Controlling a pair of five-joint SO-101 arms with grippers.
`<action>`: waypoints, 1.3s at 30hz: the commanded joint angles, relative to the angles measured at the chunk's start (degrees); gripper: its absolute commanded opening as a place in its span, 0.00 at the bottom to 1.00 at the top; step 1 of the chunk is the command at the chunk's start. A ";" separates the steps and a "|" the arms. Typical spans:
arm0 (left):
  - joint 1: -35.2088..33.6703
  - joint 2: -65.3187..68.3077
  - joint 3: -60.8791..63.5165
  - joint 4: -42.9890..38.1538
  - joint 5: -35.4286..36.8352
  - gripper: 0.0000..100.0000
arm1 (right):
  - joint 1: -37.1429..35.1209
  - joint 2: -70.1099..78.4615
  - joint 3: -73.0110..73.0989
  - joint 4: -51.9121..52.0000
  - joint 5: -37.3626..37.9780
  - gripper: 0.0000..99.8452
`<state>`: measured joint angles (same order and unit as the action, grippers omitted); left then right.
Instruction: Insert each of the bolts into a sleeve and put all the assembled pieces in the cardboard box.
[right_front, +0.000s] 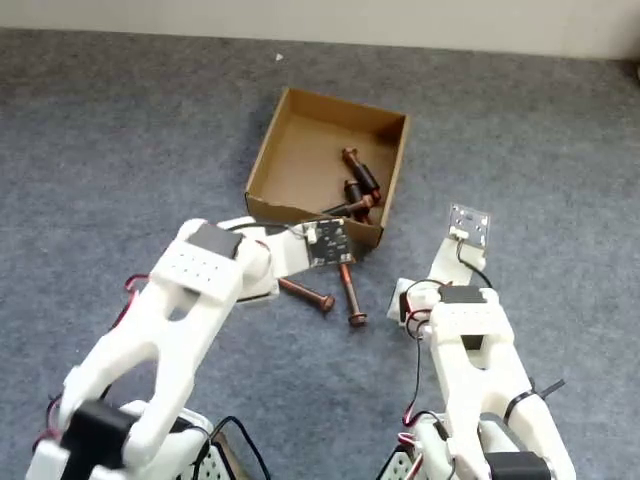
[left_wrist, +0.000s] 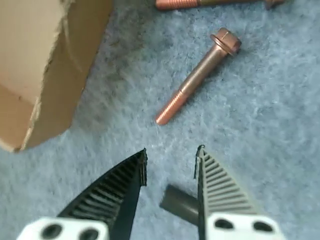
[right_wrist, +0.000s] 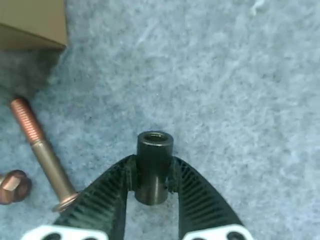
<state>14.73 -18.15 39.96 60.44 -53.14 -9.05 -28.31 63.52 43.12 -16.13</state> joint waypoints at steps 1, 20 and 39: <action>0.75 8.22 -8.31 -1.58 -1.14 0.18 | 1.01 -1.01 -0.84 0.22 0.00 0.00; 10.07 35.12 -27.03 -1.58 -1.14 0.18 | 3.03 -1.10 -0.92 0.22 0.09 0.00; 12.70 31.08 -27.03 10.20 1.58 0.01 | 3.03 -1.80 -0.48 0.31 0.09 0.00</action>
<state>27.12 19.74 12.62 65.63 -53.93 -6.77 -28.31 63.52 43.12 -16.13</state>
